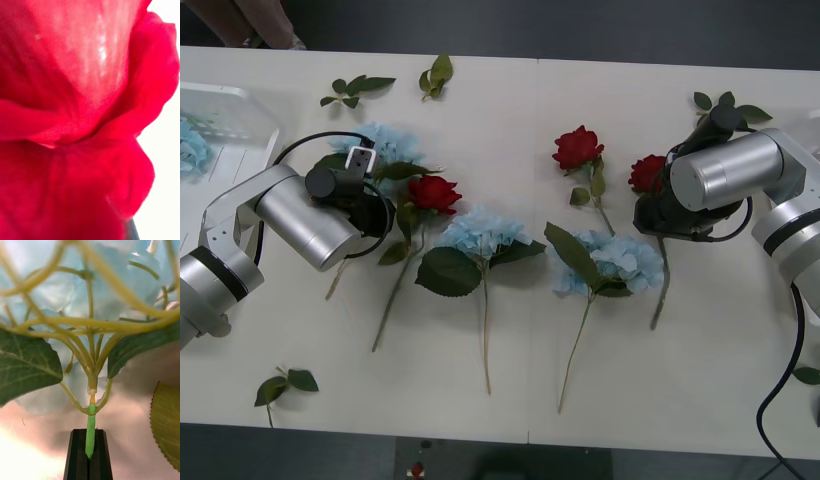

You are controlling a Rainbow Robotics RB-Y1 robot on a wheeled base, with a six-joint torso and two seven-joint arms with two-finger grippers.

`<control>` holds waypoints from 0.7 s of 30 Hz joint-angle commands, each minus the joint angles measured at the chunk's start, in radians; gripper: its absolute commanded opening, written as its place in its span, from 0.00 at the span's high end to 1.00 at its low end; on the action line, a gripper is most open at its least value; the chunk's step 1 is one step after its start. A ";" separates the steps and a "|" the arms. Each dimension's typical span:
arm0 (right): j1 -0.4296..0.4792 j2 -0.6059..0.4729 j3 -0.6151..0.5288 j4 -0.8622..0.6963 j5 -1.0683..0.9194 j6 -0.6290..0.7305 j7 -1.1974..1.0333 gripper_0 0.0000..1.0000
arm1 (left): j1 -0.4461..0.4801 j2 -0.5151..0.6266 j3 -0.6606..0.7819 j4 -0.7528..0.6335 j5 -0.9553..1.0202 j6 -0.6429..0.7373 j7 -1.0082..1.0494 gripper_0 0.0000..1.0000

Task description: Put the red flowers into the right box and the blue flowers into the left box

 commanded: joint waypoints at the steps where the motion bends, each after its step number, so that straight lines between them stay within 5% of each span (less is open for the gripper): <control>1: -0.038 0.011 -0.017 -0.011 0.008 0.000 -0.016 1.00 | -0.032 -0.015 0.008 -0.009 -0.002 -0.015 0.038 1.00; 15: -0.041 -0.075 -0.062 -0.120 0.010 0.065 0.003 1.00 | -0.044 0.004 0.108 -0.081 -0.007 -0.022 0.043 1.00; 21: -0.041 -0.141 -0.118 -0.237 -0.009 0.169 0.026 1.00 | -0.044 0.031 0.223 -0.199 0.063 0.097 0.024 1.00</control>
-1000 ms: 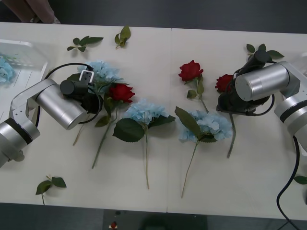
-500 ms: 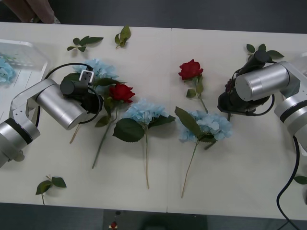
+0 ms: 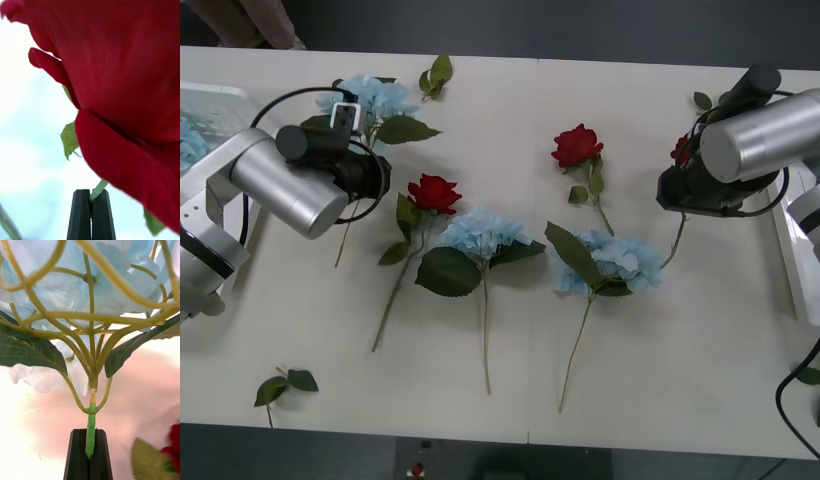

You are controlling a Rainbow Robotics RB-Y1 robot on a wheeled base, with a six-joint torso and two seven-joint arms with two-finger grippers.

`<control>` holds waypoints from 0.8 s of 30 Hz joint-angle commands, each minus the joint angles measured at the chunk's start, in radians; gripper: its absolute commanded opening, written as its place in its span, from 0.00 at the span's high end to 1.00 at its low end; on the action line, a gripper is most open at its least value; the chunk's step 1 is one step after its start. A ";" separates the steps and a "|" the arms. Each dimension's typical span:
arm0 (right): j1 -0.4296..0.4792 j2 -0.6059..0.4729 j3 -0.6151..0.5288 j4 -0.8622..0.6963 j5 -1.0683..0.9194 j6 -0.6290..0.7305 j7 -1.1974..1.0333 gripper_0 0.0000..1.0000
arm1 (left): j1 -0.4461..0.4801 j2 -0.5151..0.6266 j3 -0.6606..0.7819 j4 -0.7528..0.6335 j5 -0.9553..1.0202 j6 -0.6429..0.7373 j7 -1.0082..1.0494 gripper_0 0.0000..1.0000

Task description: Put the red flowers into the right box and the blue flowers into the left box

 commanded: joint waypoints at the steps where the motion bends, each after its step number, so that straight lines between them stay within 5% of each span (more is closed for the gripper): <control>1: -0.041 -0.069 -0.063 -0.095 -0.019 0.055 0.031 1.00 | -0.042 0.040 0.088 -0.121 0.067 0.101 0.013 1.00; 7: -0.041 -0.143 -0.199 -0.152 -0.102 0.149 0.135 1.00 | -0.042 0.129 0.242 -0.251 0.202 0.328 -0.076 1.00; 16: -0.041 -0.247 -0.436 -0.146 -0.120 0.314 0.384 1.00 | -0.020 0.241 0.449 -0.262 0.362 0.598 -0.300 1.00; 24: -0.041 -0.288 -0.655 -0.017 -0.062 0.343 0.666 1.00 | 0.130 0.330 0.565 -0.241 0.362 0.546 -0.465 1.00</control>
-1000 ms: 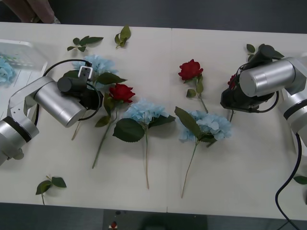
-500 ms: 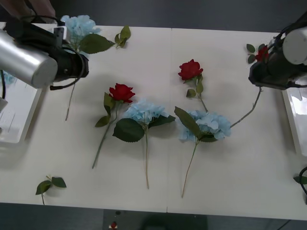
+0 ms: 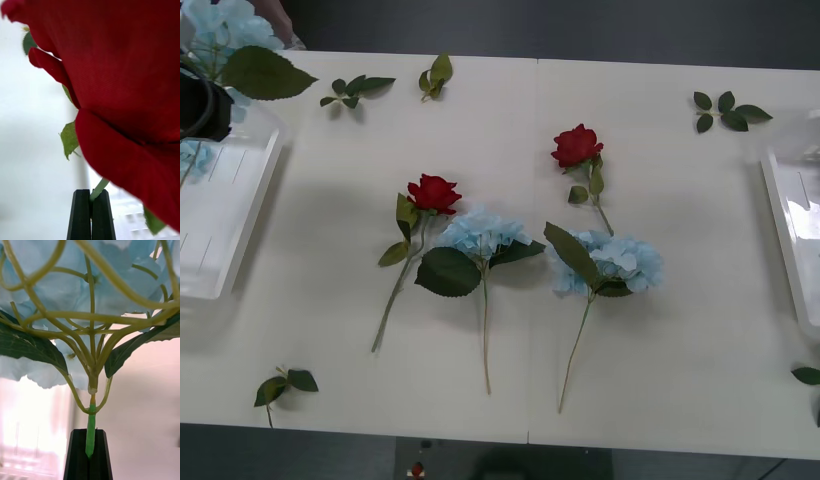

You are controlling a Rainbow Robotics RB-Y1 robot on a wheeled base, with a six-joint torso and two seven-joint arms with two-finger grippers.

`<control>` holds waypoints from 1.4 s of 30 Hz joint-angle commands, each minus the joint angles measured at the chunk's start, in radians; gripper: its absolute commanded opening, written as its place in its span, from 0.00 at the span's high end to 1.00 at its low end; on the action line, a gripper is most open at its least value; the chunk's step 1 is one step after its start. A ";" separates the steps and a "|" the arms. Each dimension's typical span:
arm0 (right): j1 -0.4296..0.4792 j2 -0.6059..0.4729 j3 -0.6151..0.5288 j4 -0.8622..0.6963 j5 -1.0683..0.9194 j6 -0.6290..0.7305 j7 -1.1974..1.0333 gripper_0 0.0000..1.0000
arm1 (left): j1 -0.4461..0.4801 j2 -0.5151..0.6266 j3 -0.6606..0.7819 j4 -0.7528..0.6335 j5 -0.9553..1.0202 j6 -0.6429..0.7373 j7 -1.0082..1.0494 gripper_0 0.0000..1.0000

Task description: Put the red flowers into the right box and the blue flowers into the left box

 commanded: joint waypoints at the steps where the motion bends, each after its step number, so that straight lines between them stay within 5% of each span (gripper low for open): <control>1: -0.040 -0.041 -0.111 0.081 0.019 -0.015 0.144 1.00 | 0.086 0.075 0.046 0.009 0.004 -0.061 -0.119 1.00; 7: -0.040 -0.094 -0.194 0.242 0.032 -0.104 0.361 1.00 | 0.158 0.082 0.084 0.084 -0.001 -0.155 -0.234 1.00; 20: -0.040 -0.125 -0.200 0.541 0.024 -0.367 0.628 1.00 | 0.163 0.081 0.082 0.307 -0.007 -0.333 -0.540 1.00; 30: -0.040 -0.116 -0.176 0.742 -0.045 -0.531 0.761 1.00 | 0.169 0.082 0.084 0.333 -0.036 -0.368 -0.650 0.99; 37: 0.012 -0.081 -0.162 0.779 -0.091 -0.629 0.789 1.00 | 0.185 0.081 0.082 0.333 -0.042 -0.408 -0.662 0.37; 41: 0.039 -0.071 -0.157 0.779 -0.125 -0.672 0.796 0.98 | 0.183 0.081 0.082 0.331 -0.013 -0.420 -0.665 0.19; 42: 0.039 -0.073 -0.154 0.779 -0.125 -0.672 0.798 0.90 | 0.183 0.081 0.084 0.331 0.005 -0.428 -0.667 0.15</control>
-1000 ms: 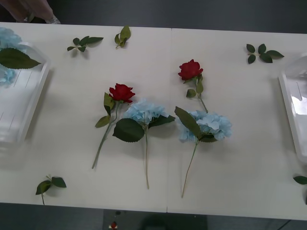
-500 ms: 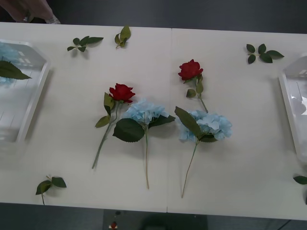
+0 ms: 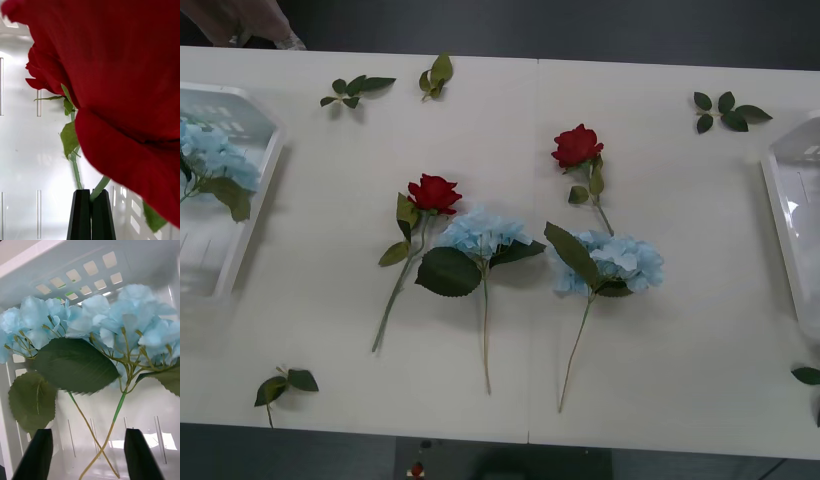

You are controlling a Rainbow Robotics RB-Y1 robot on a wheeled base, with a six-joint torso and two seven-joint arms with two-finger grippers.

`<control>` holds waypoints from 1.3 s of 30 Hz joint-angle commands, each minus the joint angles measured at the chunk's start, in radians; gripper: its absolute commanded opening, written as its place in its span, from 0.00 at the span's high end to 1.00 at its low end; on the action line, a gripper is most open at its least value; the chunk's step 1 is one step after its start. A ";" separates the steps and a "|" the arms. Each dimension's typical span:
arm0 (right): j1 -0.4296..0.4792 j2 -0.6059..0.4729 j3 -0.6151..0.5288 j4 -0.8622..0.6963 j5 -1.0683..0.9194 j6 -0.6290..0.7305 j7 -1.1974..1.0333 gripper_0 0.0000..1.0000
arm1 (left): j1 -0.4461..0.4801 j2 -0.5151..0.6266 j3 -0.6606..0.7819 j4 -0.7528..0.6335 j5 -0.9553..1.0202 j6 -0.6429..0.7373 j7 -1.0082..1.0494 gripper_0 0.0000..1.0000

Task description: Put the red flowers into the right box and the blue flowers into the left box

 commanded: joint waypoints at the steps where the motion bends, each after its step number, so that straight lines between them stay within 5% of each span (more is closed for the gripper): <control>1: 0.010 0.001 0.001 -0.027 -0.009 -0.008 0.038 0.82 | 0.006 0.023 0.013 -0.011 0.047 -0.024 -0.050 0.14; 3: 0.010 0.000 0.001 -0.028 -0.009 -0.008 0.044 0.42 | 0.008 0.023 0.030 -0.009 0.093 -0.022 -0.051 0.10; 7: 0.011 -0.002 0.001 -0.044 -0.006 -0.008 0.046 0.16 | 0.006 0.023 0.050 -0.015 0.182 -0.022 -0.051 0.06; 19: 0.011 -0.037 0.004 -0.251 0.000 0.146 0.021 0.15 | 0.008 0.021 0.059 -0.107 0.337 -0.004 0.122 0.03; 30: 0.008 -0.031 0.010 -0.461 -0.055 0.385 -0.072 0.14 | 0.006 -0.017 0.015 -0.242 0.284 0.048 0.347 0.02; 39: 0.005 0.032 0.130 -0.676 -0.074 0.492 -0.298 0.14 | 0.006 -0.068 -0.094 -0.351 0.138 0.047 0.562 0.02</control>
